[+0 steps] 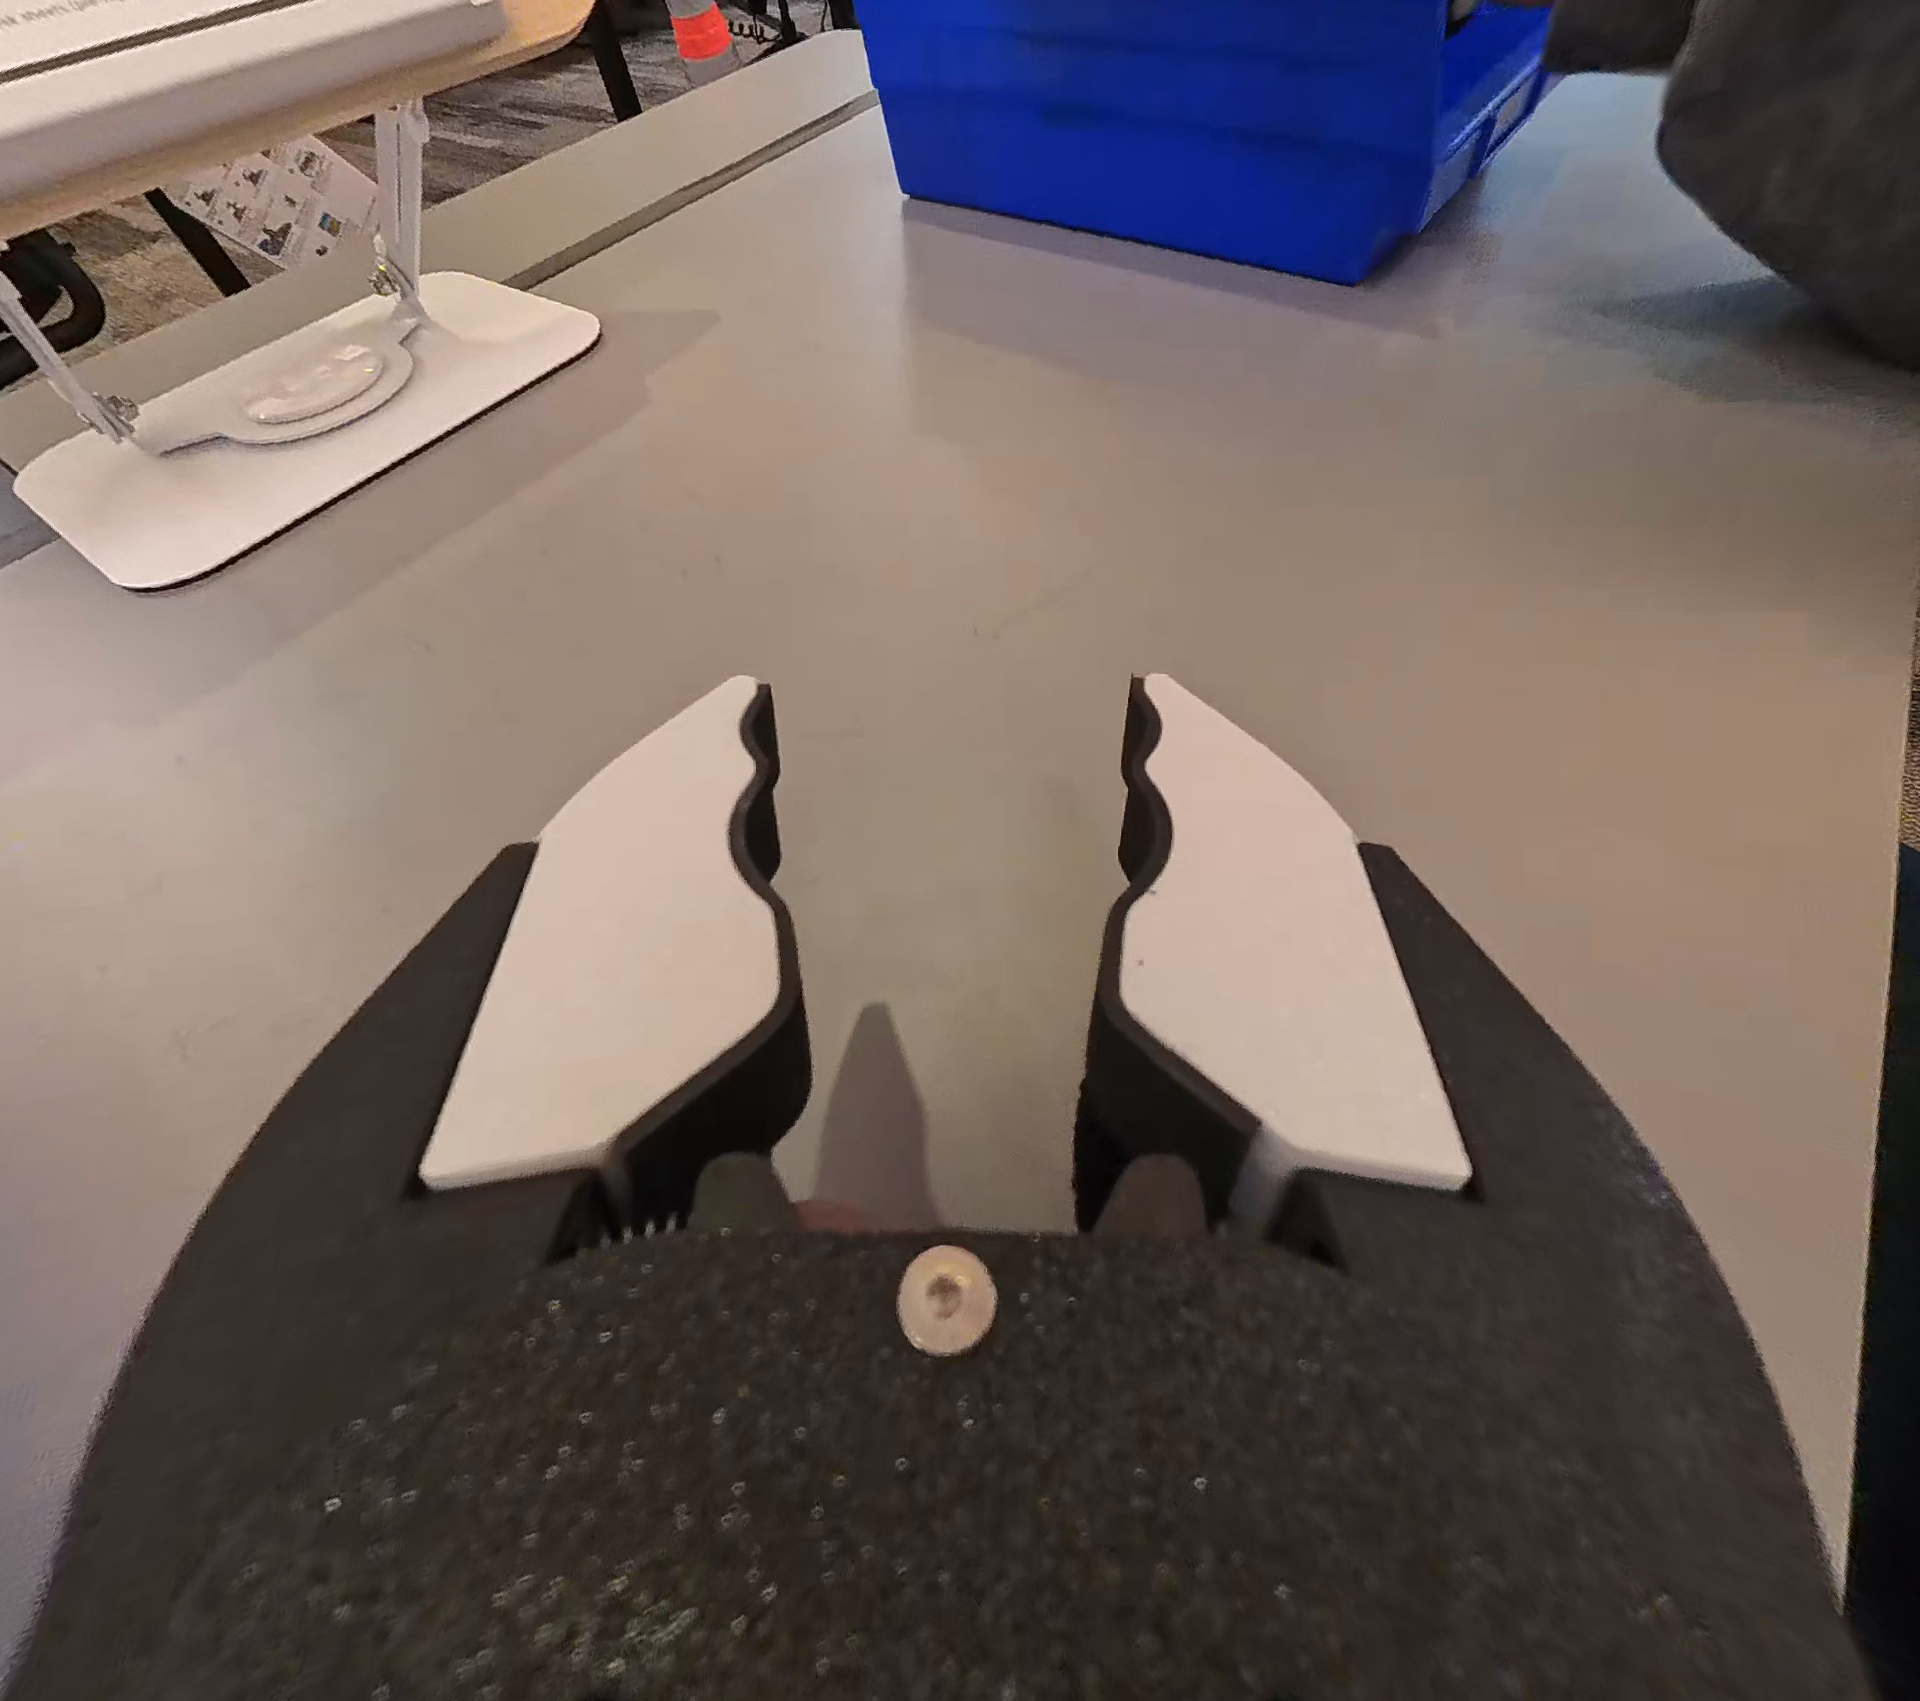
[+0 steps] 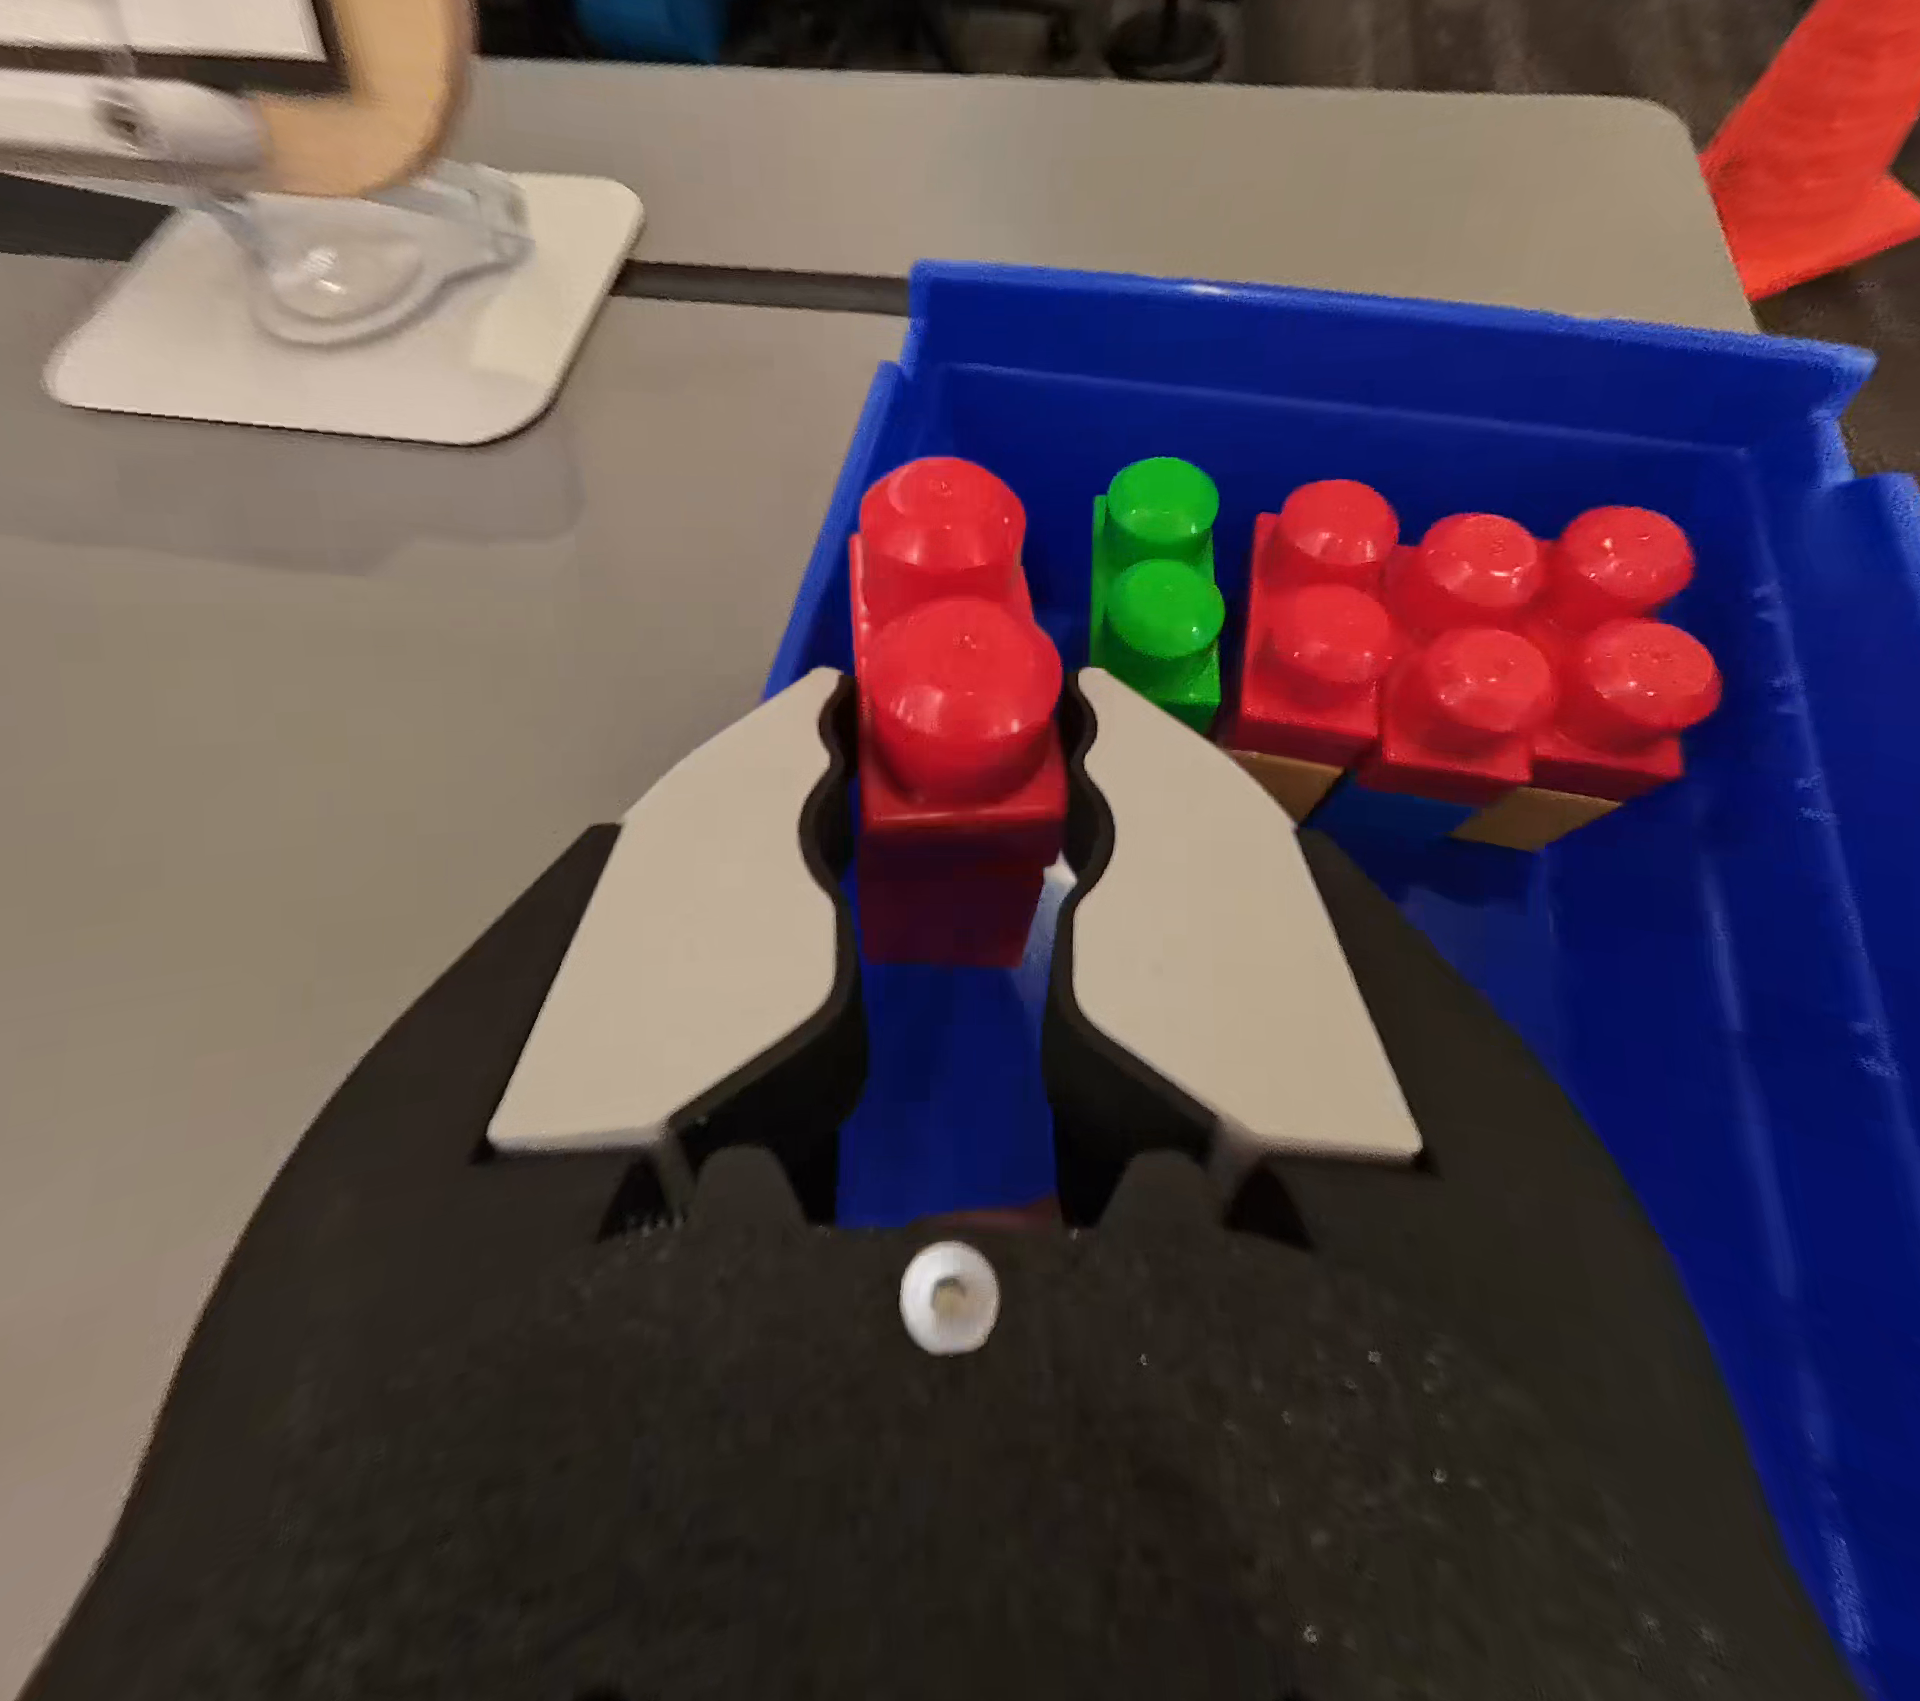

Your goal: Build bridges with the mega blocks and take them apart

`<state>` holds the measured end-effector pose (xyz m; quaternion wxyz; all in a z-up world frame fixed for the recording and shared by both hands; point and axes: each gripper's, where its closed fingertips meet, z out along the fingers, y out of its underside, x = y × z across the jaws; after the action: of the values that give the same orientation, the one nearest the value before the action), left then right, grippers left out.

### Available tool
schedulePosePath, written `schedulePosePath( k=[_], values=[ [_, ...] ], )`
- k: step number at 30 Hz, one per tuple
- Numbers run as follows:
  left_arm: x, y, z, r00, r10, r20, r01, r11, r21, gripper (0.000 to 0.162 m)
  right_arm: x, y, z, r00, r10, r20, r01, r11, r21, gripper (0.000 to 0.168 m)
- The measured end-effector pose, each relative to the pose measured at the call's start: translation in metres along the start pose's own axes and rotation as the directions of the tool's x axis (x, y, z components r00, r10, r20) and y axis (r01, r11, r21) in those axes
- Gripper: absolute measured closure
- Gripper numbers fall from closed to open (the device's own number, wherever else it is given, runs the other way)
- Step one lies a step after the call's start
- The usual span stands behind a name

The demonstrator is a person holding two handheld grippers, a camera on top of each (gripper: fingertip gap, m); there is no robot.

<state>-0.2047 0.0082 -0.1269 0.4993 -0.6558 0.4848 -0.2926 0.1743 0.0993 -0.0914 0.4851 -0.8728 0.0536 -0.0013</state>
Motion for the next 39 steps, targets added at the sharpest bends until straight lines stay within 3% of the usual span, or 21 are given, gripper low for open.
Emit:
schedulePosePath(
  k=[8,15,18,24,30,33,35,37,39],
  values=[
    [0.002,-0.002,-0.003,1.000,0.019,0.008,-0.019,1.000,0.020,0.100,0.024,-0.004,0.050,0.985,-0.028,-0.171,0.015,0.997,-0.074,0.131],
    [0.003,-0.003,-0.005,1.000,0.026,0.015,-0.026,0.999,0.027,0.100,0.020,0.011,0.073,0.992,-0.040,-0.118,0.021,0.987,-0.162,0.131],
    [0.003,-0.002,-0.005,1.000,0.027,0.014,-0.027,0.999,0.023,0.100,0.020,0.009,0.076,0.994,-0.032,-0.100,0.021,0.993,-0.113,0.131],
    [0.002,-0.001,-0.004,0.999,0.036,0.034,-0.037,0.999,0.014,0.099,0.015,0.001,0.061,0.996,-0.053,-0.077,0.049,0.997,-0.054,0.126],
    [-0.004,0.009,-0.004,0.994,-0.106,0.036,0.108,0.992,-0.062,0.093,0.000,-0.021,0.000,0.988,-0.116,-0.101,0.123,0.991,0.058,0.109],
    [-0.017,0.009,-0.010,0.976,-0.198,0.085,0.205,0.976,-0.072,0.092,-0.046,-0.040,-0.065,0.985,-0.155,-0.075,0.169,0.954,0.247,0.107],
    [-0.030,0.006,-0.020,0.957,-0.254,0.142,0.263,0.963,-0.050,0.092,-0.109,-0.032,-0.104,0.979,-0.191,0.072,0.151,0.916,0.372,0.111],
    [-0.042,0.005,-0.033,0.933,-0.304,0.192,0.312,0.950,-0.014,0.092,-0.175,0.003,-0.122,0.942,-0.201,0.270,0.083,0.916,0.392,0.112],
    [-0.053,0.010,-0.048,0.899,-0.355,0.255,0.362,0.932,0.023,0.093,-0.222,0.052,-0.120,0.887,-0.153,0.435,0.008,0.948,0.317,0.107]
  ],
)
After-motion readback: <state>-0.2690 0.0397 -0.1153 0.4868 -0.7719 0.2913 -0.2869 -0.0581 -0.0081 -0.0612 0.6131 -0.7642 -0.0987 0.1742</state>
